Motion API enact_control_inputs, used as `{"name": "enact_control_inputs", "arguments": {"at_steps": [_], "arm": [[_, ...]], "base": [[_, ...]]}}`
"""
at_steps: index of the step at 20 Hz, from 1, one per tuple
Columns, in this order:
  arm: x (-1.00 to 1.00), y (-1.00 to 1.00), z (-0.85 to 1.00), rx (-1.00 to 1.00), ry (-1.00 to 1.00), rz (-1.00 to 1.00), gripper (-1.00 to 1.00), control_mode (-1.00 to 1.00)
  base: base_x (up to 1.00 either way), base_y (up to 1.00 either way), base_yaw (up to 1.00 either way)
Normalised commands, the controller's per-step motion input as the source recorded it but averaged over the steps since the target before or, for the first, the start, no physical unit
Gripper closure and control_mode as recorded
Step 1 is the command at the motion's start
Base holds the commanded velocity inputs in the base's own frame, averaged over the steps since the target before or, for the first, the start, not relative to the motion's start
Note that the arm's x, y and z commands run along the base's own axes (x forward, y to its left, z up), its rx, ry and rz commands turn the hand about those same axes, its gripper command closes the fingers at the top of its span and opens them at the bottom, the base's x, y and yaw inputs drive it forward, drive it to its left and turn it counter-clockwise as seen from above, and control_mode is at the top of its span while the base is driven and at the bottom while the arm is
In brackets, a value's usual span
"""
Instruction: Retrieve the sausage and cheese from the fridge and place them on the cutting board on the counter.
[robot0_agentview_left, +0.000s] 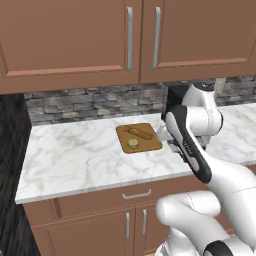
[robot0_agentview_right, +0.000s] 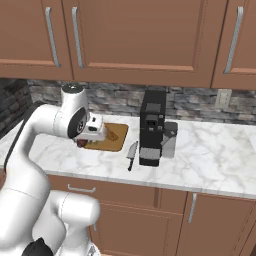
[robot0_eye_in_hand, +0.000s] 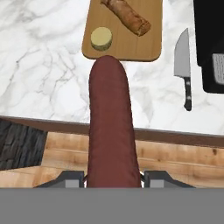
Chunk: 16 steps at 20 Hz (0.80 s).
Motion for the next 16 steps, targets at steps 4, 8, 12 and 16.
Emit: {"name": "enact_control_inputs", "arguments": {"at_steps": [4, 8, 12, 16], "arm": [[0.07, -0.06, -0.10, 0.00, 0.00, 0.09, 1.00, -1.00], [0.28, 0.03, -0.41, -0.10, 0.11, 0.00, 1.00, -1.00], [0.27, 0.03, -0.58, -0.11, 0.00, 0.04, 1.00, -1.00], [0.24, 0.03, -0.47, -0.01, 0.00, 0.05, 1.00, -1.00]], "base": [[0.00, 0.00, 0.00], [0.00, 0.00, 0.00], [0.00, 0.00, 0.00], [0.00, 0.00, 0.00]]}}
